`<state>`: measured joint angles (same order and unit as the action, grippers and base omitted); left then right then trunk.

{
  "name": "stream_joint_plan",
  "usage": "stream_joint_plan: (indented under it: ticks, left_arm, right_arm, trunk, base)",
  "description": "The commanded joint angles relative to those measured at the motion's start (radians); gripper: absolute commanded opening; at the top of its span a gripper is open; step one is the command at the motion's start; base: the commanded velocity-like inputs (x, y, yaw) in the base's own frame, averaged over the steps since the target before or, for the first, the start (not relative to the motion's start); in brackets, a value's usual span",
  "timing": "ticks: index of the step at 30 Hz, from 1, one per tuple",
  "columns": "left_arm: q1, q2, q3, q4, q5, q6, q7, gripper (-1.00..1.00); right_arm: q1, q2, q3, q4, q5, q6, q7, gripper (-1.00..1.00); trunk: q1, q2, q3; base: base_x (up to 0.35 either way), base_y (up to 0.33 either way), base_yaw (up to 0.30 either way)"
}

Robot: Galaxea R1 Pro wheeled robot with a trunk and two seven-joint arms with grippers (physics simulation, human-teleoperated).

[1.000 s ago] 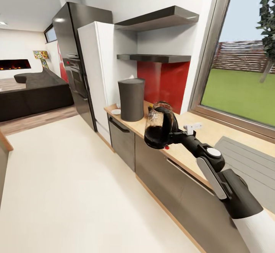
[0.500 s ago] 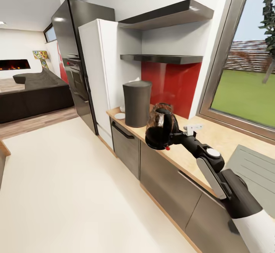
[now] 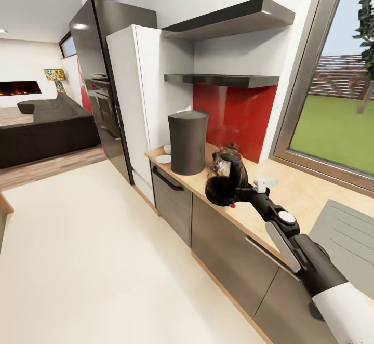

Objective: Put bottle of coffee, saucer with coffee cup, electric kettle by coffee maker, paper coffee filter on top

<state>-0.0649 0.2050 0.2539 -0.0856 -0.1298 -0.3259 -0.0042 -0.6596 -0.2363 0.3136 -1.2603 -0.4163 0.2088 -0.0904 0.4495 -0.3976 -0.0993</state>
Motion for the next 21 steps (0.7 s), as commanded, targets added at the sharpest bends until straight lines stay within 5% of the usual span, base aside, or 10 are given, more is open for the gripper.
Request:
stream_joint_plan:
  ticks: [1, 8, 21]
  left_arm:
    - [-0.001, 0.0, 0.009, 0.001, -0.01, -0.004, 0.0, 1.0]
    - [-0.001, 0.0, 0.008, 0.001, -0.011, -0.004, 0.0, 1.0]
    - [-0.001, -0.001, 0.008, 0.001, -0.011, -0.004, 0.0, 1.0]
  right_arm:
    - [-0.002, 0.0, 0.004, 0.014, -0.01, -0.006, -0.009, -1.0]
    - [-0.002, 0.043, 0.004, 0.106, -0.009, -0.076, -0.094, -1.0]
    - [-0.002, 0.047, 0.004, 0.125, -0.007, -0.085, -0.107, -1.0]
  trunk:
    - [0.001, -0.002, -0.002]
    - [0.001, -0.002, -0.002]
    - [0.001, -0.002, -0.002]
  base:
    - [0.0, 0.0, 0.0]
    - [0.153, 0.049, 0.0]
    - [0.3, 0.161, 0.0]
